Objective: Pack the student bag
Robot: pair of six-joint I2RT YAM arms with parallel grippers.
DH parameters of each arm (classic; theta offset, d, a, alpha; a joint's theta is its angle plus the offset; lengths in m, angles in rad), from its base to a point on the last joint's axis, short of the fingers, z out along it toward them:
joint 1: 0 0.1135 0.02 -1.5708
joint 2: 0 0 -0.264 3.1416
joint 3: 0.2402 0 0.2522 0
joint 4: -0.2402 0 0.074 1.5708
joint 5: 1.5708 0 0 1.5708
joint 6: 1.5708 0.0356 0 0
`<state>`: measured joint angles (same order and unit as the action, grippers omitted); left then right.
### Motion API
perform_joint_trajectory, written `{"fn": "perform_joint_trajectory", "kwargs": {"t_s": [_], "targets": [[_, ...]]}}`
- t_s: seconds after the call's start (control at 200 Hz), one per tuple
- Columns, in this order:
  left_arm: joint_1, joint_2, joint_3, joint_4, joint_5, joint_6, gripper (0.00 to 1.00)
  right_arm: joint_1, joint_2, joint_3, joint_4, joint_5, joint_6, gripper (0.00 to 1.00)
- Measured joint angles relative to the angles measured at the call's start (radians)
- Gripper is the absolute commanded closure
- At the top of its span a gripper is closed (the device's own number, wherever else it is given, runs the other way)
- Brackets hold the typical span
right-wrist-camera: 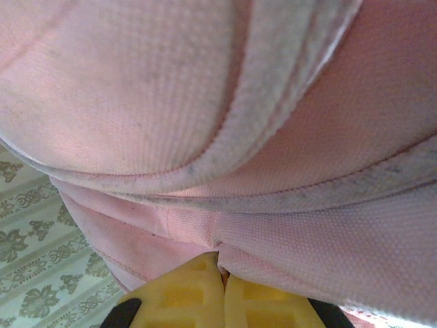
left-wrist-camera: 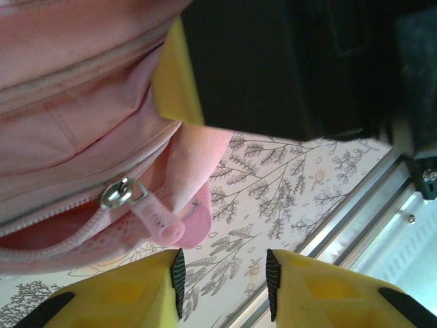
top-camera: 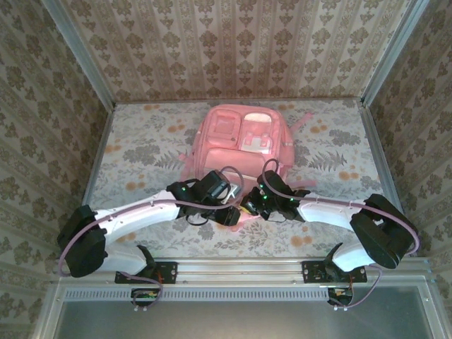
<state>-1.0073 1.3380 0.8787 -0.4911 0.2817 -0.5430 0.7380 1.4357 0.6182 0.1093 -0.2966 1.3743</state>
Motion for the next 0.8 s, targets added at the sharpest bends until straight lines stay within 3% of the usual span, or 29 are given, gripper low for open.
{"fn": "perform_joint_trajectory", "kwargs": {"t_s": [0.65,0.8], "targets": [[0.012,0.121,0.045,-0.077,-0.080,-0.041,0.52,0.026,0.006,0.004,0.007,0.037,0.022,1.00],[0.012,0.161,0.053,-0.071,-0.084,-0.040,0.54,0.028,0.006,0.004,0.007,0.037,0.024,1.00]]}}
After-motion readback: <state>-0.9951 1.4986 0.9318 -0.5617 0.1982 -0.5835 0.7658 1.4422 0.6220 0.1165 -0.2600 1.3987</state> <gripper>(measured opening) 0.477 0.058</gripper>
